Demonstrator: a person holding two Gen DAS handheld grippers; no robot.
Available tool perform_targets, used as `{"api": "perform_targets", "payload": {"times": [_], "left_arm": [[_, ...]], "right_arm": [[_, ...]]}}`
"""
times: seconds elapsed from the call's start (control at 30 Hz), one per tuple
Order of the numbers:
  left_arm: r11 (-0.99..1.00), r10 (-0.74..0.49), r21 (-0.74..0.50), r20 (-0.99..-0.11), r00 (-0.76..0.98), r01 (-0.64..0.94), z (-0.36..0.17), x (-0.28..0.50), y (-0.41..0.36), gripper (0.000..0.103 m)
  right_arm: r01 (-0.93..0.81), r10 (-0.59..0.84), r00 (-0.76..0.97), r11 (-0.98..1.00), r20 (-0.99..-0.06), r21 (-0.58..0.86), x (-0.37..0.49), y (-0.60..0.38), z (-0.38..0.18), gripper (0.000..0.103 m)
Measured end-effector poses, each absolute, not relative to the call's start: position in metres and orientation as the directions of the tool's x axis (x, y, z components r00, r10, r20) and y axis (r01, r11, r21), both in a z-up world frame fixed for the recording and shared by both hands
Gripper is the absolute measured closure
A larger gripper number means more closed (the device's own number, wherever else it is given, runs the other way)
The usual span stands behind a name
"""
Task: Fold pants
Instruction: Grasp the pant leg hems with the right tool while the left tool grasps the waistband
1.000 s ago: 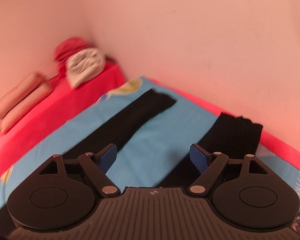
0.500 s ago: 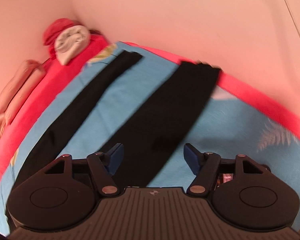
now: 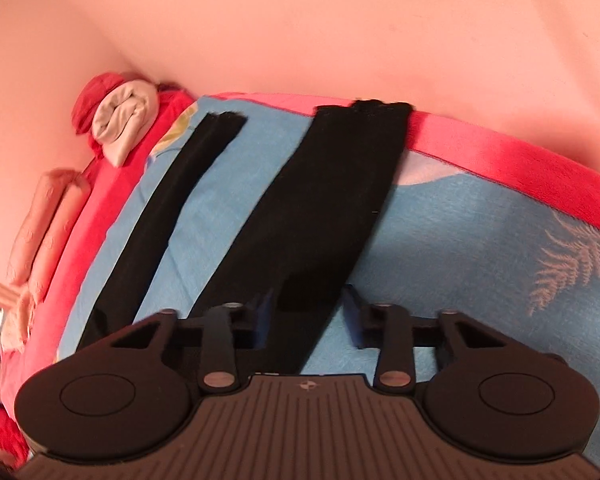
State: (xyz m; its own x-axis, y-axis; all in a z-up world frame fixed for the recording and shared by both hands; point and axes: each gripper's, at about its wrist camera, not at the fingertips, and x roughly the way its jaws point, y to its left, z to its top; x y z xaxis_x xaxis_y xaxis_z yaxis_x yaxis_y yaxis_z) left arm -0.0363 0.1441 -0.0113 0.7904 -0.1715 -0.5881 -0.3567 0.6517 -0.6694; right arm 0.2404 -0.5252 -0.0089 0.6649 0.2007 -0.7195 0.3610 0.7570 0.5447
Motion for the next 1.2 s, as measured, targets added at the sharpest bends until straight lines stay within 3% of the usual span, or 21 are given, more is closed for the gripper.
{"api": "perform_targets", "payload": {"times": [0.1, 0.23, 0.3, 0.33, 0.5, 0.87, 1.13, 1.2], "left_arm": [[0.662, -0.142, -0.654, -0.588, 0.796, -0.366, -0.010, -0.036, 0.145, 0.000], [0.681, -0.143, -0.646, -0.579, 0.802, -0.345, -0.009, -0.029, 0.145, 0.000], [0.684, -0.150, -0.649, -0.572, 0.807, -0.333, -0.011, -0.026, 0.145, 0.000], [0.683, -0.152, -0.650, -0.572, 0.806, -0.333, -0.012, -0.026, 0.147, 0.000], [0.682, -0.152, -0.667, -0.533, 0.833, -0.302, -0.003, -0.027, 0.160, 0.013], [0.733, -0.115, -0.640, -0.451, 0.885, -0.231, 0.040, 0.021, 0.185, 0.016], [0.725, -0.097, -0.610, -0.550, 0.829, -0.320, 0.020, 0.109, 0.228, 0.017], [0.723, -0.128, -0.607, -0.586, 0.800, -0.329, 0.010, 0.128, 0.238, 0.016]], "right_arm": [[0.336, 0.203, 0.669, 0.775, -0.715, 0.534, 0.239, -0.523, -0.010, 0.069], [0.297, 0.219, 0.683, 0.788, -0.697, 0.539, 0.240, -0.515, -0.010, 0.056], [0.272, 0.197, 0.679, 0.827, -0.707, 0.492, 0.240, -0.507, -0.007, 0.072], [0.250, 0.193, 0.673, 0.849, -0.714, 0.465, 0.241, -0.502, -0.006, 0.096], [0.198, 0.194, 0.708, 0.868, -0.679, 0.455, 0.241, -0.493, 0.008, 0.096], [0.098, 0.277, 0.752, 0.851, -0.599, 0.516, 0.327, -0.455, 0.069, 0.096], [0.140, 0.272, 0.712, 0.849, -0.648, 0.510, 0.448, -0.407, 0.058, 0.096], [0.157, 0.271, 0.690, 0.850, -0.671, 0.504, 0.475, -0.397, 0.045, 0.092]]}}
